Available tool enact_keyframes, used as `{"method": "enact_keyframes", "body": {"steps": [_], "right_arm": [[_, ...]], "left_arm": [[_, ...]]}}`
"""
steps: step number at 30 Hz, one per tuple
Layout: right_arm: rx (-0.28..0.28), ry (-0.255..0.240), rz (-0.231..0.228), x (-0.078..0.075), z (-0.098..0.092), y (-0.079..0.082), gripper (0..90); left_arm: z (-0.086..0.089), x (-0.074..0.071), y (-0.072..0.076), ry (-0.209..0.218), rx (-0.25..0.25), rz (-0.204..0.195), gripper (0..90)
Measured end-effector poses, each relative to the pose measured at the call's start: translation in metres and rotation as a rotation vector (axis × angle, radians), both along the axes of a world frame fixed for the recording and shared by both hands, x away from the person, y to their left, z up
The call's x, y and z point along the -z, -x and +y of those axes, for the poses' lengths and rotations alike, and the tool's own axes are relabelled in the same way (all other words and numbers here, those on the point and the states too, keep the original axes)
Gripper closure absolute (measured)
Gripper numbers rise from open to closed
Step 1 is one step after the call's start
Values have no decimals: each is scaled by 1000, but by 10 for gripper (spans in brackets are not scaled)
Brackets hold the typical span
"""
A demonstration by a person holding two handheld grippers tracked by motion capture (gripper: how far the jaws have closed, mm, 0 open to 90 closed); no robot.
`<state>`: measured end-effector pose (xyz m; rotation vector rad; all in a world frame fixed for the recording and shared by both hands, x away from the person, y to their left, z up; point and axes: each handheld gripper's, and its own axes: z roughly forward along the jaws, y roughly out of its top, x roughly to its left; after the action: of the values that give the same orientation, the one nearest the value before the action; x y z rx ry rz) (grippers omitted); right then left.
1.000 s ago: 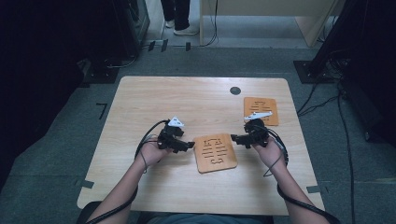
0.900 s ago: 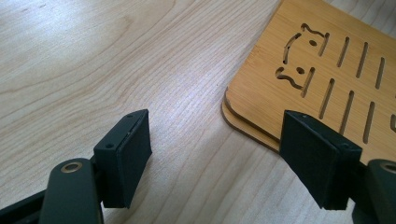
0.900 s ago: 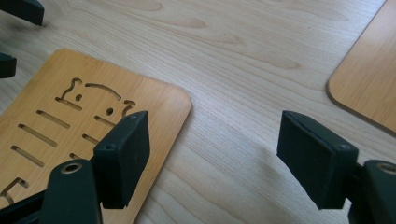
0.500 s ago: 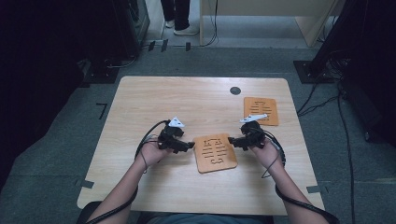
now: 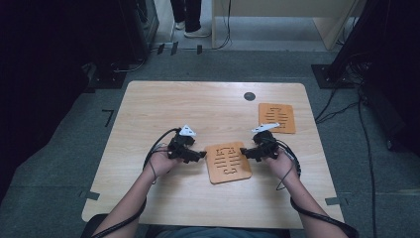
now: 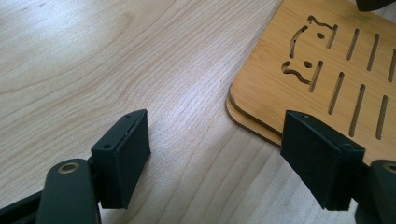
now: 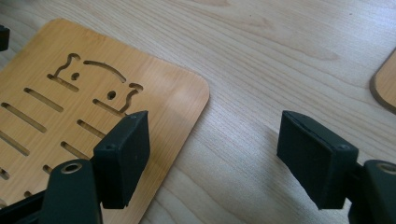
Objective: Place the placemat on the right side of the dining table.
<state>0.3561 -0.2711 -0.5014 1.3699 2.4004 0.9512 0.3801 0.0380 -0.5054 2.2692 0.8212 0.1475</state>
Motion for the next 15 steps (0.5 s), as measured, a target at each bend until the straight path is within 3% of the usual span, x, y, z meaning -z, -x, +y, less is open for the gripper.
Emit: {"method": "enact_keyframes", "body": {"steps": [15], "right_arm": [[-1, -23, -8, 6, -1, -2, 232]], "left_arm": [[-1, 3, 2, -11, 25, -38, 197]]}}
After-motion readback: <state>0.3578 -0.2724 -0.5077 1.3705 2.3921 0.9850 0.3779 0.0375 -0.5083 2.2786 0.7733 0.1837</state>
